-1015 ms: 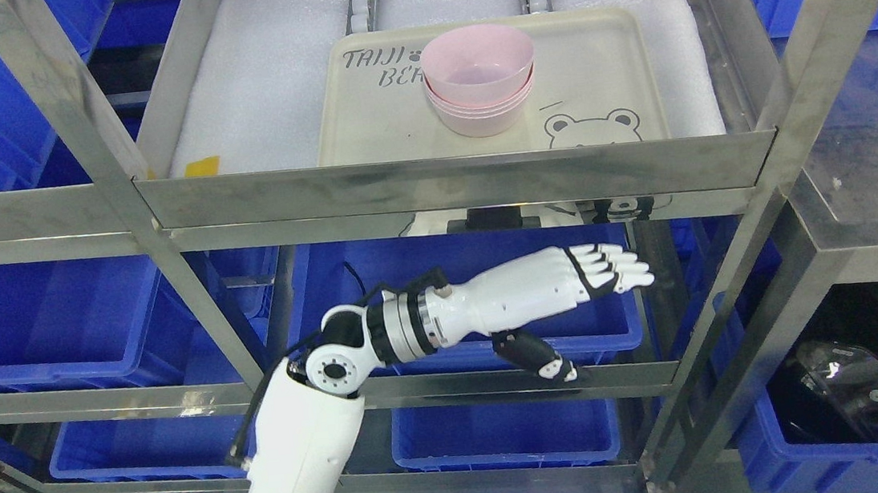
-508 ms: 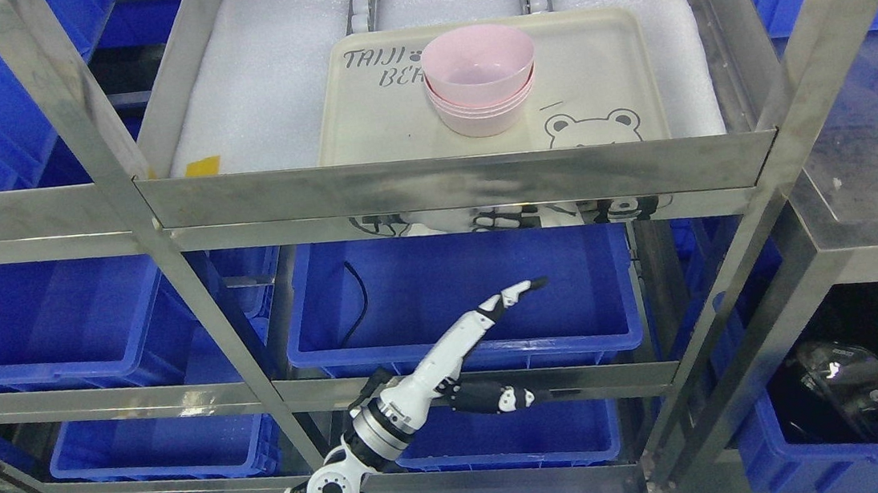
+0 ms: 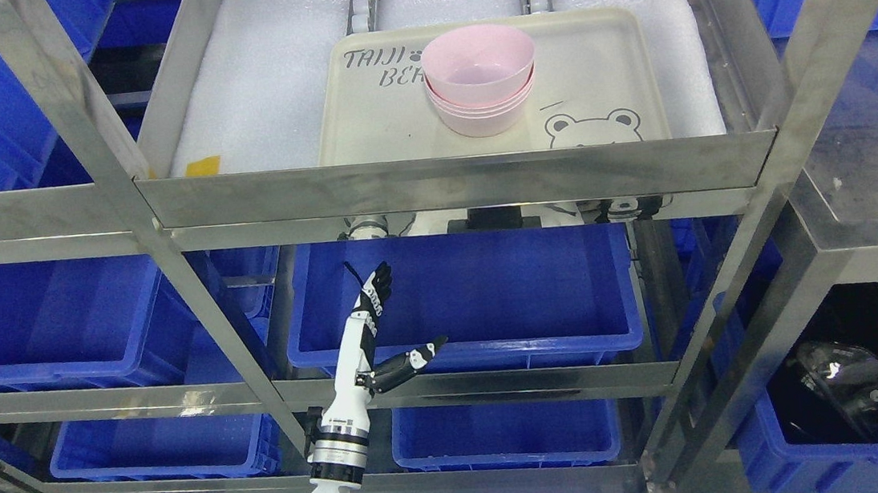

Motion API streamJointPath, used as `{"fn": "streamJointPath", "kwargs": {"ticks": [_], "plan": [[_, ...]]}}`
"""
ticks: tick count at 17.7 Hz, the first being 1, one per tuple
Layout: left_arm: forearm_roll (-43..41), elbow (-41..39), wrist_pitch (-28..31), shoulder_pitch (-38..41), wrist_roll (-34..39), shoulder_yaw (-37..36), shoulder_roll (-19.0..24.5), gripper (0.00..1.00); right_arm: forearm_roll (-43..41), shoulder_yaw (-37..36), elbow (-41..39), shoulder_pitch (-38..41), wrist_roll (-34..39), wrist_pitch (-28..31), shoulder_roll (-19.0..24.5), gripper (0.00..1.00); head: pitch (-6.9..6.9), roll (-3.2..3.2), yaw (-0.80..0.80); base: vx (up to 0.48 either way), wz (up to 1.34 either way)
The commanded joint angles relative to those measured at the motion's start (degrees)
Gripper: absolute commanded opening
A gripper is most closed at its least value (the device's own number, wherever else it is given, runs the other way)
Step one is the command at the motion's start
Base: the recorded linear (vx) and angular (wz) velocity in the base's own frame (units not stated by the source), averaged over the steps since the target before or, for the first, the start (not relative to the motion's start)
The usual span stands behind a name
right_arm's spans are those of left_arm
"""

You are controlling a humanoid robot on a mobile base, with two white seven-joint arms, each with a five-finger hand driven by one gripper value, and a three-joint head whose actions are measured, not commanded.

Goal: Stack pink IKEA bowl on shelf middle layer

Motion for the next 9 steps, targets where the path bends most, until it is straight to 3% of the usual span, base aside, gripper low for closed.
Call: {"fn": "streamJointPath", "kwargs": {"ticks": [1, 9], "plan": [[4.08, -3.75, 7.91, -1.18, 0.68, 1.64, 1.00, 1.00, 0.00, 0.00, -1.00, 1.32, 0.05, 0.01, -1.00, 1.00, 0.00, 0.00, 0.00, 0.000, 0.00], [4.44, -6.14, 4.15, -0.83, 0.15, -0.91, 1.00, 1.00, 0.00, 0.00, -1.00, 1.32, 0.05, 0.01, -1.00, 1.00, 0.00, 0.00, 0.00, 0.000, 0.00]]}}
